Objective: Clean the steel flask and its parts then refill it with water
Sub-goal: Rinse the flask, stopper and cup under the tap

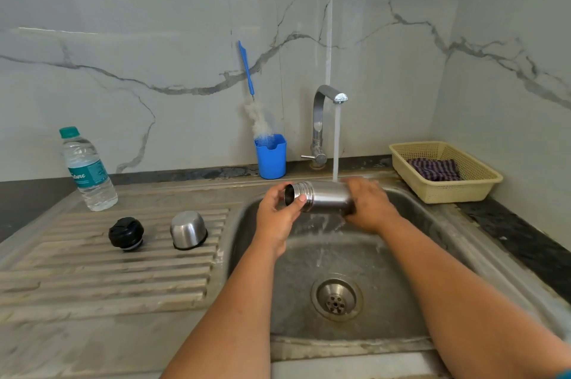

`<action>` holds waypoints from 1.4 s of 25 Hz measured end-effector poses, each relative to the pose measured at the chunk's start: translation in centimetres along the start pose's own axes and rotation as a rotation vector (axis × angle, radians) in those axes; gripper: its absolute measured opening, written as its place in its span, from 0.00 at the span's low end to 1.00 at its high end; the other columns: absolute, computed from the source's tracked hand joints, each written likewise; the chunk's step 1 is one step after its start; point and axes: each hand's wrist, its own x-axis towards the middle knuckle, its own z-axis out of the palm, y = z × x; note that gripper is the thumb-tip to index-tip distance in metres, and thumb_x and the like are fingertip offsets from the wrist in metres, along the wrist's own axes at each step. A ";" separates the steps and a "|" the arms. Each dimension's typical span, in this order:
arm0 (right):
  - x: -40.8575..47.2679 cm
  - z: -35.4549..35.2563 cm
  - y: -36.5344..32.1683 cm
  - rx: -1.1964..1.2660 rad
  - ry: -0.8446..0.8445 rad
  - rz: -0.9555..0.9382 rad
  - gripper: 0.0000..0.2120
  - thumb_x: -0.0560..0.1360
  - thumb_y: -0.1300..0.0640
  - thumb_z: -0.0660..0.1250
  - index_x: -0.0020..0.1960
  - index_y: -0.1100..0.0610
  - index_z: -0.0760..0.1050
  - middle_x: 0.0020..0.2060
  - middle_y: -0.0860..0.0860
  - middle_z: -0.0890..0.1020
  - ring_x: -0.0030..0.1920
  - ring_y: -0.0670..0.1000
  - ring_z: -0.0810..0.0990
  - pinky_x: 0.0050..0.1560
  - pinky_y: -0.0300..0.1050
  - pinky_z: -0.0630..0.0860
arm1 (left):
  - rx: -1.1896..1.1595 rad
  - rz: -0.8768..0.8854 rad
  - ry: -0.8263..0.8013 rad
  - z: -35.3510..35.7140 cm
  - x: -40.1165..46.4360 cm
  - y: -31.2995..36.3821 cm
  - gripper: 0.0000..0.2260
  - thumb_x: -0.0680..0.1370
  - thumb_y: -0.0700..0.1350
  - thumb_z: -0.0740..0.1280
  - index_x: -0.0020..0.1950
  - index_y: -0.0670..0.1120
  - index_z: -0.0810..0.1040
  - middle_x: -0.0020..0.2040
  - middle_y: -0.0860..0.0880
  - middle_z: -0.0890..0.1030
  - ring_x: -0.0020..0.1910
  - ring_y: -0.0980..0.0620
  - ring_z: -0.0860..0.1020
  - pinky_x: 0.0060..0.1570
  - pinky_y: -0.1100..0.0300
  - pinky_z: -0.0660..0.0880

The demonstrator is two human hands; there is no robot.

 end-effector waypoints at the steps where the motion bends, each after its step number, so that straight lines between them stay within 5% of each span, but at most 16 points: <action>1: -0.2 -0.2 1.4 -0.035 0.002 0.065 0.39 0.66 0.53 0.76 0.71 0.49 0.61 0.67 0.51 0.70 0.68 0.54 0.65 0.72 0.57 0.62 | 0.018 -0.019 -0.026 -0.1 0.0 0.0 0.18 0.75 0.34 0.71 0.63 0.46 0.76 0.64 0.44 0.76 0.59 0.49 0.78 0.52 0.60 0.80; 6: 0.1 0.3 1.8 -0.181 0.126 -0.005 0.38 0.67 0.56 0.75 0.73 0.51 0.61 0.69 0.51 0.67 0.73 0.54 0.59 0.77 0.55 0.44 | -0.088 -0.335 0.033 -0.1 0.5 0.3 0.17 0.78 0.53 0.68 0.61 0.44 0.75 0.59 0.41 0.80 0.57 0.45 0.81 0.51 0.55 0.82; 10: -0.1 0.5 1.7 -0.328 0.244 -0.092 0.37 0.68 0.58 0.74 0.72 0.51 0.60 0.69 0.52 0.66 0.74 0.55 0.58 0.77 0.55 0.42 | -0.132 -0.477 0.004 -0.3 0.2 0.6 0.20 0.75 0.45 0.72 0.62 0.36 0.74 0.58 0.36 0.79 0.54 0.40 0.82 0.40 0.59 0.83; 17: 0.5 1.6 -3.3 -0.160 0.122 -0.345 0.33 0.71 0.60 0.71 0.72 0.50 0.62 0.67 0.50 0.71 0.70 0.52 0.67 0.76 0.52 0.55 | -0.008 -0.088 0.020 0.6 0.2 -0.1 0.16 0.73 0.33 0.74 0.55 0.47 0.76 0.58 0.42 0.79 0.54 0.46 0.80 0.50 0.55 0.81; 21: -0.4 -0.3 2.2 -0.093 0.058 0.067 0.37 0.70 0.59 0.72 0.73 0.45 0.59 0.70 0.49 0.68 0.70 0.53 0.64 0.73 0.56 0.61 | 0.030 -0.010 -0.013 -0.3 0.4 -0.1 0.18 0.73 0.33 0.74 0.58 0.48 0.77 0.59 0.44 0.78 0.58 0.45 0.79 0.47 0.58 0.82; 27: 0.5 0.9 -2.8 -0.077 0.074 -0.242 0.37 0.68 0.55 0.74 0.73 0.46 0.60 0.68 0.48 0.70 0.71 0.51 0.65 0.75 0.58 0.56 | 0.025 0.031 -0.029 -0.2 0.2 0.0 0.19 0.73 0.33 0.73 0.61 0.46 0.76 0.61 0.43 0.77 0.58 0.45 0.79 0.46 0.61 0.81; 31: -0.8 -0.6 3.4 0.003 -0.030 0.169 0.40 0.66 0.55 0.75 0.71 0.40 0.59 0.69 0.48 0.66 0.69 0.56 0.62 0.71 0.61 0.62 | 0.039 -0.015 -0.105 -0.9 0.4 -0.2 0.18 0.73 0.34 0.73 0.60 0.48 0.78 0.63 0.42 0.78 0.59 0.45 0.80 0.50 0.58 0.80; 35: -0.8 -0.9 1.5 0.067 -0.055 0.186 0.39 0.68 0.56 0.75 0.73 0.43 0.59 0.68 0.52 0.63 0.68 0.58 0.60 0.69 0.59 0.65 | -0.180 -0.152 0.047 -0.8 1.0 -0.1 0.17 0.76 0.40 0.71 0.62 0.48 0.73 0.64 0.41 0.77 0.59 0.45 0.79 0.55 0.55 0.78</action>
